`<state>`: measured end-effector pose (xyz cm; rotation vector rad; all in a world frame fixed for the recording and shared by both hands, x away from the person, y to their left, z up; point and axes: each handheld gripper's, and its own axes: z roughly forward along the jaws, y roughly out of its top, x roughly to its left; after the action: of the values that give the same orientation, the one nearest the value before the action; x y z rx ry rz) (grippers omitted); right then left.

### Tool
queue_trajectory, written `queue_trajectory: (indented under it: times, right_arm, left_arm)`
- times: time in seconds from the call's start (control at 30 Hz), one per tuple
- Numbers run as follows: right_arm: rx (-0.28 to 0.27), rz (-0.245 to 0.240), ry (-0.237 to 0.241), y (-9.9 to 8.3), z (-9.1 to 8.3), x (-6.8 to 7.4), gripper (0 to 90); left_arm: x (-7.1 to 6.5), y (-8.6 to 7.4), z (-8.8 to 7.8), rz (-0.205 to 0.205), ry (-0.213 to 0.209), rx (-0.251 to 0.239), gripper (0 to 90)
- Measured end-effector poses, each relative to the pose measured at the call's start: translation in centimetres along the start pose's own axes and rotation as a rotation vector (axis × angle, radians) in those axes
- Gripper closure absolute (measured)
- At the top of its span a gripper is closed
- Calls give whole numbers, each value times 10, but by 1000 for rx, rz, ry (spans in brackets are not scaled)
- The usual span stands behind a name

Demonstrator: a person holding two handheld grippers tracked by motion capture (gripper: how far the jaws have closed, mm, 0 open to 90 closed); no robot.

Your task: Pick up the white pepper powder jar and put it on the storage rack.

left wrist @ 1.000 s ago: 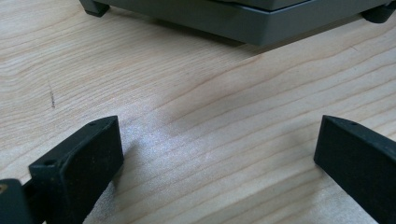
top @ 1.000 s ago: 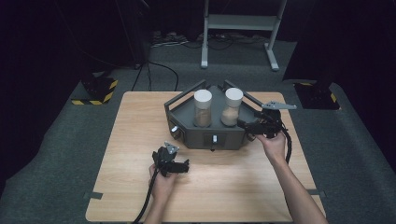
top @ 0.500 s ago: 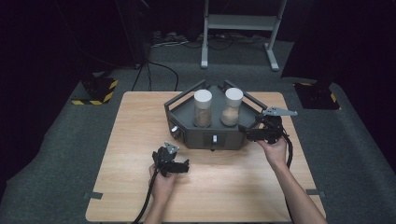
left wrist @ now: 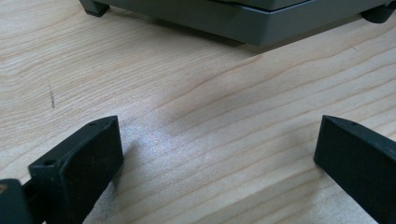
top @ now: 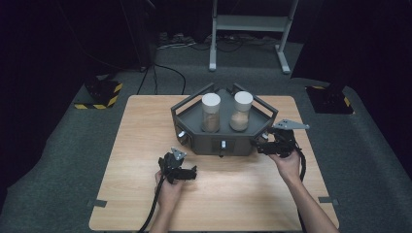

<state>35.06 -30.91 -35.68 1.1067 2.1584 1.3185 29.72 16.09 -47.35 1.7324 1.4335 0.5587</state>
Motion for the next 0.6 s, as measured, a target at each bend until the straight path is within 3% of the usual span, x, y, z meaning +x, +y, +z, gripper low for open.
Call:
queue_trajectory:
  times: [0.6]
  right_arm:
    - [1, 14, -19, -35, 4, 10, 86]
  left_arm:
    - [-1, -1, 1, -8, 2, -9, 13]
